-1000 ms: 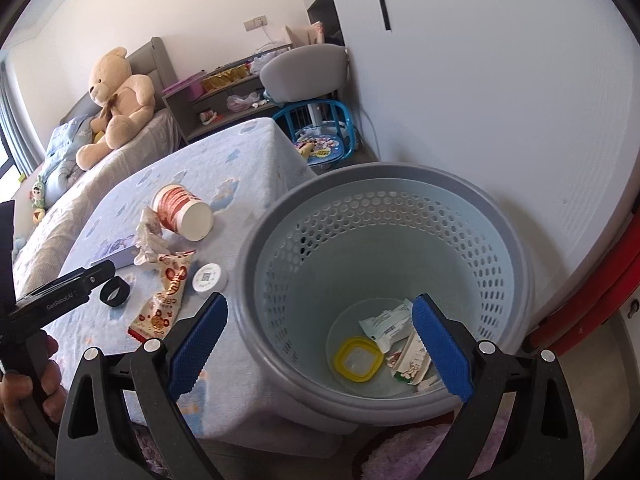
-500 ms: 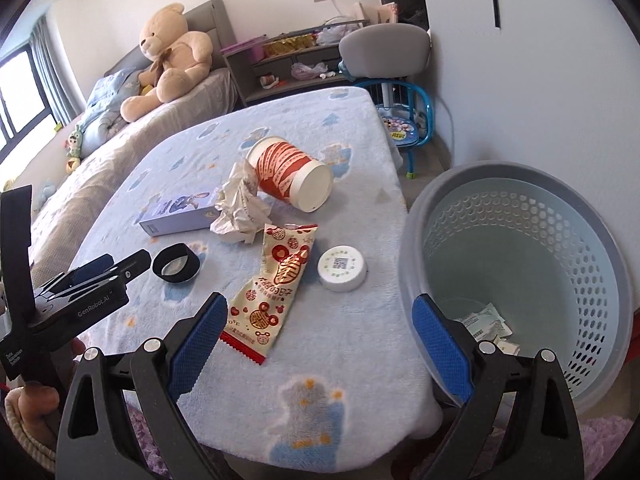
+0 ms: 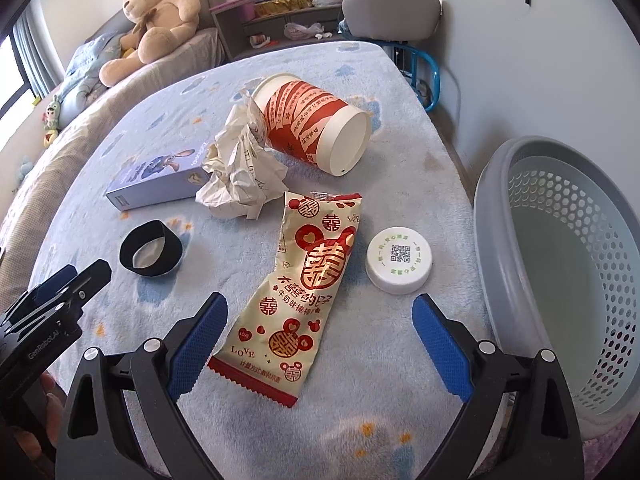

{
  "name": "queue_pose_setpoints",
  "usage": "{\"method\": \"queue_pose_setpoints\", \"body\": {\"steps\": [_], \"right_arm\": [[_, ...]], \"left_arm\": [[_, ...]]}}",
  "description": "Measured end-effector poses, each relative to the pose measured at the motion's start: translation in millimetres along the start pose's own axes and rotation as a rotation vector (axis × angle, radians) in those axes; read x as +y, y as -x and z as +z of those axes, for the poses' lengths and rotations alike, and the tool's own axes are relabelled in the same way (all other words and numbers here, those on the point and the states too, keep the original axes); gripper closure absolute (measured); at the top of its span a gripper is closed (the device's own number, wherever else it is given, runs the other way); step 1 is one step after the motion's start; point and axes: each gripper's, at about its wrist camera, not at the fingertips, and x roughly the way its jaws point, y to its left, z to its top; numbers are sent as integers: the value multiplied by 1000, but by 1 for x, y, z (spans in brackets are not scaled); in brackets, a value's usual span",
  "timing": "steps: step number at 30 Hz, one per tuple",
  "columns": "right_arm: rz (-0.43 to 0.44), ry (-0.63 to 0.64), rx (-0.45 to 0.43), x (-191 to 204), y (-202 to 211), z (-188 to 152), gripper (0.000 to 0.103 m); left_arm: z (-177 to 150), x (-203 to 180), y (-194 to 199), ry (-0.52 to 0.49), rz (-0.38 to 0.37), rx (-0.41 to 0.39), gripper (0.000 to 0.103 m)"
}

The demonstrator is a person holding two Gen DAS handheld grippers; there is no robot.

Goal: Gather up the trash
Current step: 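Grasp the red-and-white snack wrapper with the right gripper and lift it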

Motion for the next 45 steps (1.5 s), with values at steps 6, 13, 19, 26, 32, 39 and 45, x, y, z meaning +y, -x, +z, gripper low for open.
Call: {"method": "queue_pose_setpoints", "body": {"steps": [6, 13, 19, 26, 32, 39, 45], "right_arm": [[-59, 5, 18, 3, -14, 4, 14], [-114, 47, 5, 7, -16, 3, 39], [-80, 51, -8, 6, -7, 2, 64], [-27, 60, -43, 8, 12, -1, 64], [-1, 47, -67, -1, 29, -4, 64], [13, 24, -80, -14, 40, -9, 64], [23, 5, -83, -22, 42, -10, 64]], "left_arm": [[-1, 0, -3, 4, -14, 7, 33], [-1, -4, -6, -1, -24, 18, 33], [-2, -10, -3, -9, -36, 19, 33], [-3, -21, -2, -32, -62, 36, 33], [-4, -31, -8, -39, -86, 70, 33], [-1, -40, -20, -37, -98, 95, 33], [3, -44, -37, -48, -56, 108, 32]]}}
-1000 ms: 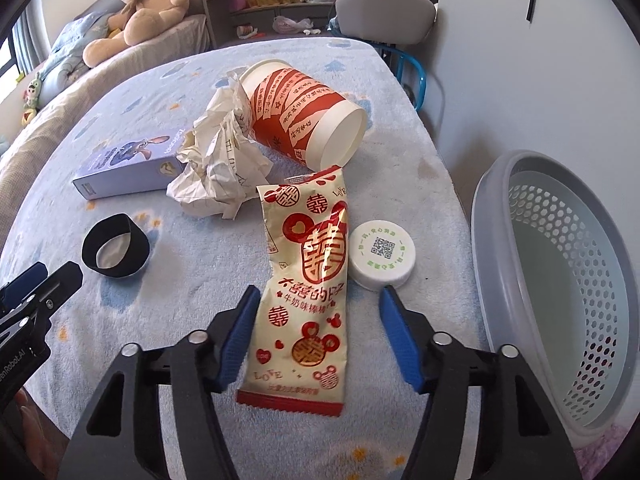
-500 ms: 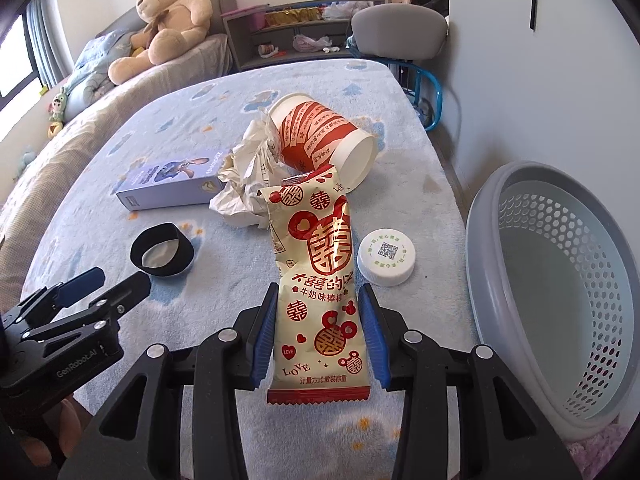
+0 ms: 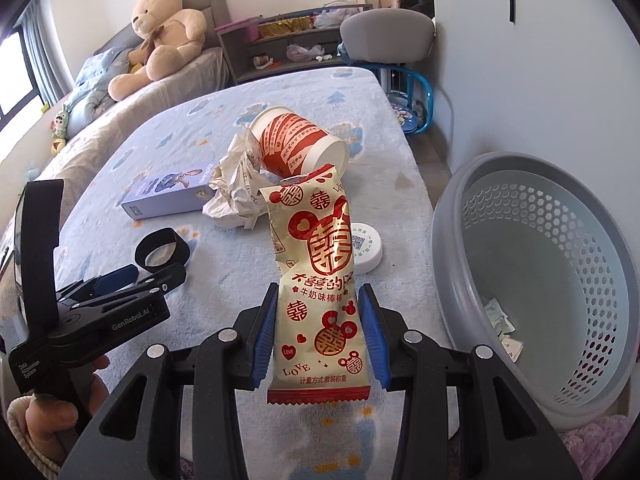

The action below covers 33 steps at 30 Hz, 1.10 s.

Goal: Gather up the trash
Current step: 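Grasp the red-and-white snack wrapper with the right gripper and lift it, then grasp the black hair tie with the left gripper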

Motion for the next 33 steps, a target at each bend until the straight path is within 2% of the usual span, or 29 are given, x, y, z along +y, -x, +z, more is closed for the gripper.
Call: {"method": "queue_pose_setpoints", "body": {"steps": [2, 11, 13, 14, 17, 19, 27, 33], "right_arm": [[4, -6, 1, -1, -1, 0, 64], [16, -9, 9, -3, -5, 0, 64], [16, -10, 7, -3, -6, 0, 64], [16, -11, 6, -3, -5, 0, 64], [19, -10, 4, -3, -5, -1, 64], [21, -8, -1, -3, -2, -1, 64], [33, -10, -38, -5, 18, -4, 64], [28, -30, -70, -18, 38, -11, 64]], "left_arm": [[2, -2, -2, -5, 2, -2, 29], [16, -7, -13, -7, 31, -18, 29], [16, -7, -12, -9, 33, -23, 37], [16, -6, -11, -13, 39, -25, 44], [13, -3, -7, -15, 24, -20, 58], [10, -1, -2, -12, 10, -15, 63], [-4, -9, 37, -24, -19, -50, 64], [-5, -36, 66, -72, -43, -95, 64]]}}
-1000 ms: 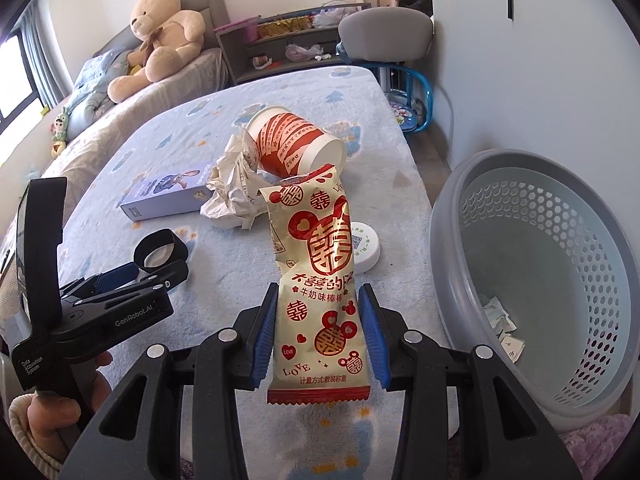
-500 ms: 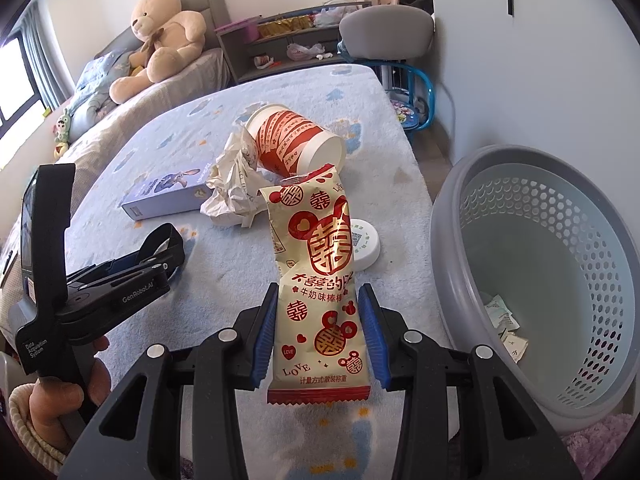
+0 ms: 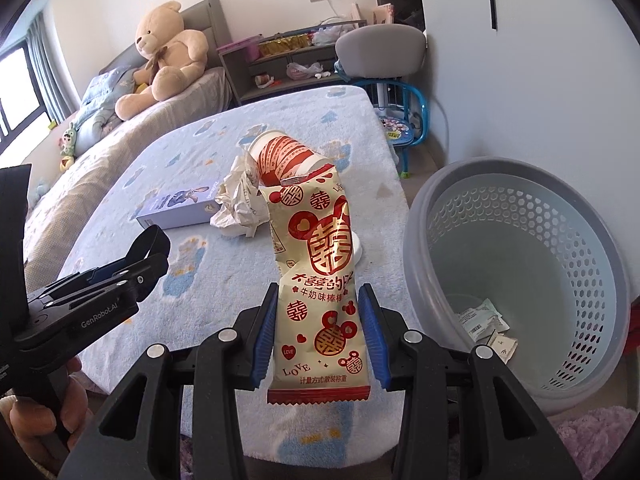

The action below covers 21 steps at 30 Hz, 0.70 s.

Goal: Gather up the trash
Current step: 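Grasp the black hair tie with the left gripper, then carry the snack wrapper and hair tie over the grey basket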

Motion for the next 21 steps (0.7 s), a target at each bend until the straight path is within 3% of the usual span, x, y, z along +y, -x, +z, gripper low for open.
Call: {"method": "queue_pose_setpoints", "body": {"steps": [10, 21], "right_arm": [[-51, -95, -63, -57, 38, -10, 64], [-167, -182, -96, -135, 63, -12, 64]], "left_arm": [[4, -71, 24, -115, -67, -37, 64], [5, -152, 28, -223, -171, -31, 64]]}}
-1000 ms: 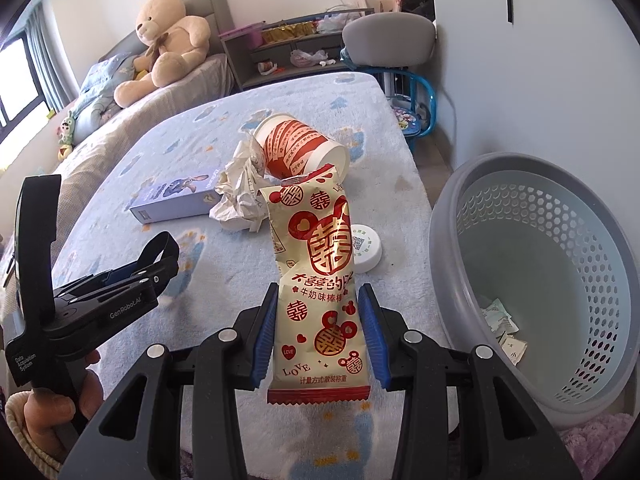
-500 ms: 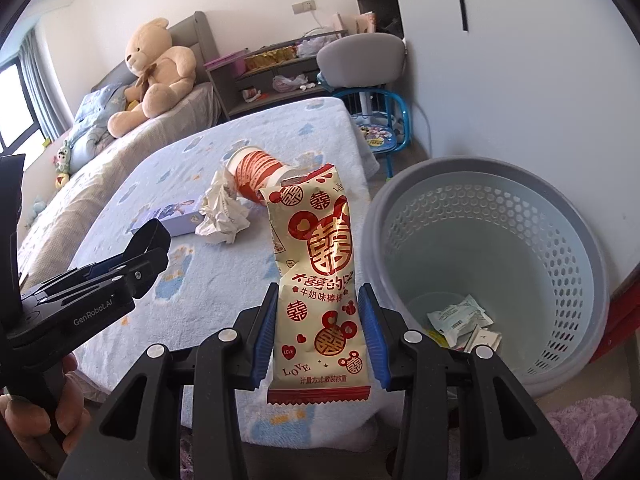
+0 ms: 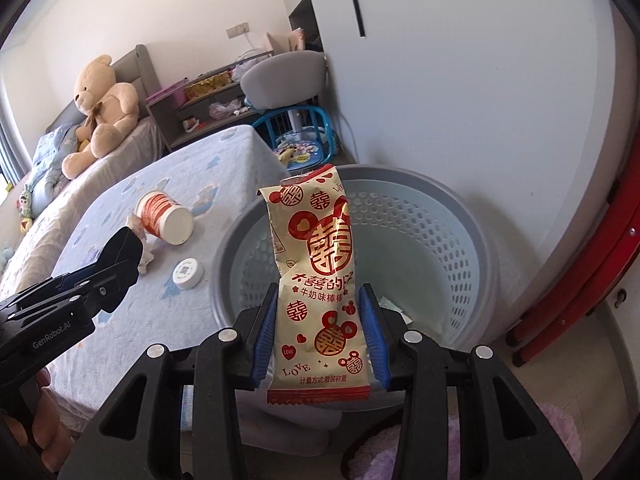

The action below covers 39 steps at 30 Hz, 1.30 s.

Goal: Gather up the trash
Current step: 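Carry the snack wrapper and hair tie over the grey basket, then open both grippers to drop the wrapper and hair tie into the basket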

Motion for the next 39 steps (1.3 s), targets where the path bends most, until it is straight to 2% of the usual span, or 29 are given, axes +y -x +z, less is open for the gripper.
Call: {"method": "queue_pose_setpoints", "body": {"steps": [9, 22, 39], "right_arm": [[-54, -35, -21, -40, -1, 15, 64], [-20, -62, 22, -64, -20, 17, 64], [-25, -56, 44, -67, -34, 22, 62]], "left_arm": [[14, -40, -16, -51, -37, 10, 64], [27, -67, -45, -77, -59, 53, 64], [37, -85, -68, -106, -10, 61, 64]]}}
